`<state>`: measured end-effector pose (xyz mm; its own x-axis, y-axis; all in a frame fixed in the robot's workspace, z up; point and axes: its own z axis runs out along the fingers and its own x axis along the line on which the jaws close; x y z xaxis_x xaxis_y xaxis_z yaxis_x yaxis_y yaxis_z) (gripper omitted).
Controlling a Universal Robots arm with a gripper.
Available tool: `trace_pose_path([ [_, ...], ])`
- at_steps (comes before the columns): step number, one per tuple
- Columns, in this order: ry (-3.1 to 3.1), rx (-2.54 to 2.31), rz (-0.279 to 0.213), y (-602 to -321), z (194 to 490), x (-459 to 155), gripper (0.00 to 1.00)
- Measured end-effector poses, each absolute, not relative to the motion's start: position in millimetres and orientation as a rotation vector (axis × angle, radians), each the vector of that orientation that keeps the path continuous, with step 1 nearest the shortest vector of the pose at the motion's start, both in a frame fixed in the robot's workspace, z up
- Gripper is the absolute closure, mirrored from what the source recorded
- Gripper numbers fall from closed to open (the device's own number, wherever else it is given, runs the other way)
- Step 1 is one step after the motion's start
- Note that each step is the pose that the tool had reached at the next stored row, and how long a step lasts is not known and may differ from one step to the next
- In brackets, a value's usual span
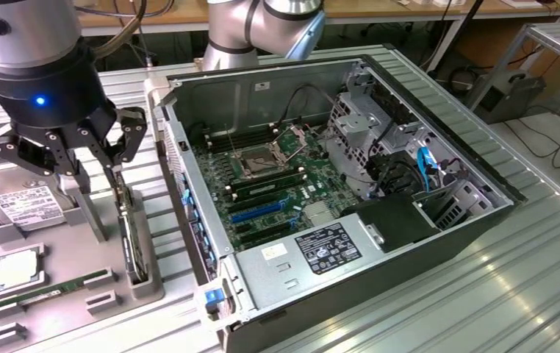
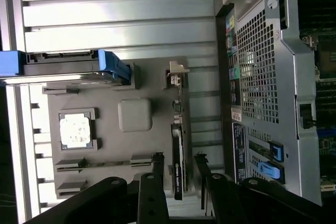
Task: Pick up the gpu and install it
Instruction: 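Pick up the gpu and move the gpu toward the slot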
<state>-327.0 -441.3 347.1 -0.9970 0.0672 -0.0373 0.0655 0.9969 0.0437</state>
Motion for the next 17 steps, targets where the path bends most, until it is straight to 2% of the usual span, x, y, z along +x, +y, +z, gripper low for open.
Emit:
trace_pose_path([
  [17,3.089,0.103,0.066,-452,318,-327,0.64],
])
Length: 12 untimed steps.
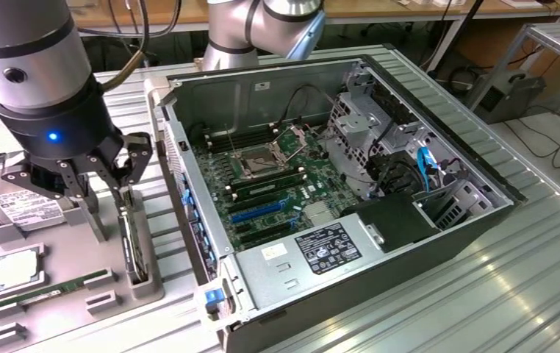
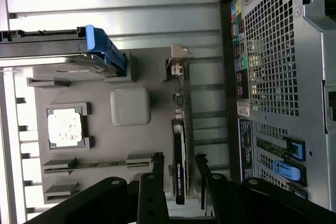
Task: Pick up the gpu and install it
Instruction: 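Pick up the gpu and move the gpu toward the slot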
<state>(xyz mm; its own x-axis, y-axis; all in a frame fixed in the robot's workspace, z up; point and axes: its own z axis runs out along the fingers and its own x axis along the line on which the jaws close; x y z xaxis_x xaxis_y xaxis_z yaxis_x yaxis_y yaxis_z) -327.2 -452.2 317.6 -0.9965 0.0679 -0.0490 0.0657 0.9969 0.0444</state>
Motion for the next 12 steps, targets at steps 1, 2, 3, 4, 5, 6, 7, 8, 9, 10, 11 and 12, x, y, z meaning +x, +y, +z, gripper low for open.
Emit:
trace_pose_path([
  [1,3.089,0.103,0.066,-453,315,-326,0.64],
  [2,3.089,0.104,0.066,-454,313,-324,0.64],
  [3,3.089,0.104,0.066,-454,311,-323,0.64],
  [4,3.089,0.104,0.066,-455,309,-321,0.64],
  [5,3.089,0.104,0.066,-455,305,-320,0.64],
  [6,3.089,0.104,0.066,-455,302,-320,0.64],
  [7,3.089,0.104,0.066,-455,299,-320,0.64],
  [8,3.089,0.104,0.066,-455,296,-320,0.64],
  [9,3.089,0.104,0.066,-455,294,-320,0.64],
  [10,3.089,0.104,0.066,-455,292,-320,0.64],
  [11,3.089,0.104,0.066,-455,290,-320,0.64],
  [12,3.088,0.104,0.066,-455,288,-320,0.64],
])
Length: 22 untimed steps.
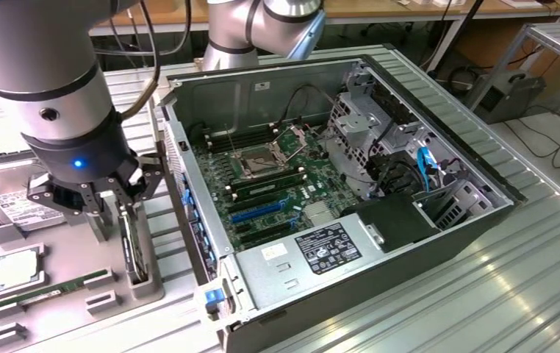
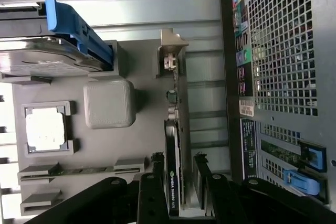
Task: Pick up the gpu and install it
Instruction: 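Pick up the gpu and move the gpu toward the slot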
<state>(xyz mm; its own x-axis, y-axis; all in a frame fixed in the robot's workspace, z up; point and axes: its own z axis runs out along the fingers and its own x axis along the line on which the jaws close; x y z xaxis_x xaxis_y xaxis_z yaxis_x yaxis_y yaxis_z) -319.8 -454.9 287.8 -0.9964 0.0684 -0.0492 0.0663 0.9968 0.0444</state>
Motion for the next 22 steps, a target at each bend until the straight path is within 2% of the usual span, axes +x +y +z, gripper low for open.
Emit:
trace_pose_path([
  [10,3.088,0.112,0.067,-455,268,-320,0.64],
  [22,3.088,0.118,0.091,-455,253,-321,0.64],
])
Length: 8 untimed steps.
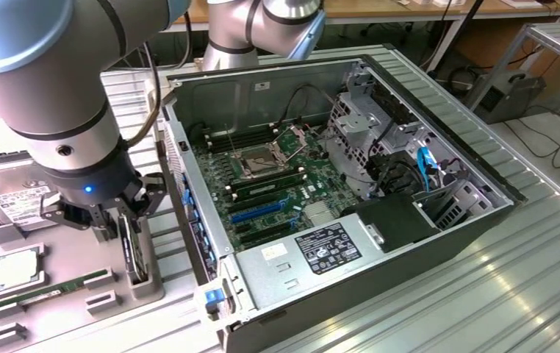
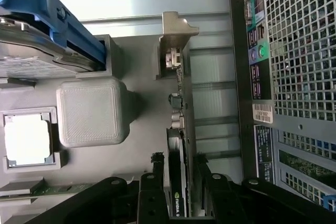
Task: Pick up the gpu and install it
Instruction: 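Pick up the gpu and move the gpu toward the slot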
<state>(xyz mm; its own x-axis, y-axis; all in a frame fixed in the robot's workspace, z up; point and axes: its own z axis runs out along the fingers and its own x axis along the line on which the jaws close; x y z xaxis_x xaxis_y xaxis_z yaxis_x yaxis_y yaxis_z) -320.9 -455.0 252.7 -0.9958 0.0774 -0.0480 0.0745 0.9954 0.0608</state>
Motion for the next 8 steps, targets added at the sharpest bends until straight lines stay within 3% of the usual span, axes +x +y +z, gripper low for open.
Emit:
trace_pose_path([
  [8,3.088,0.121,0.106,-454.9,244.1,-322.0,0.64],
])
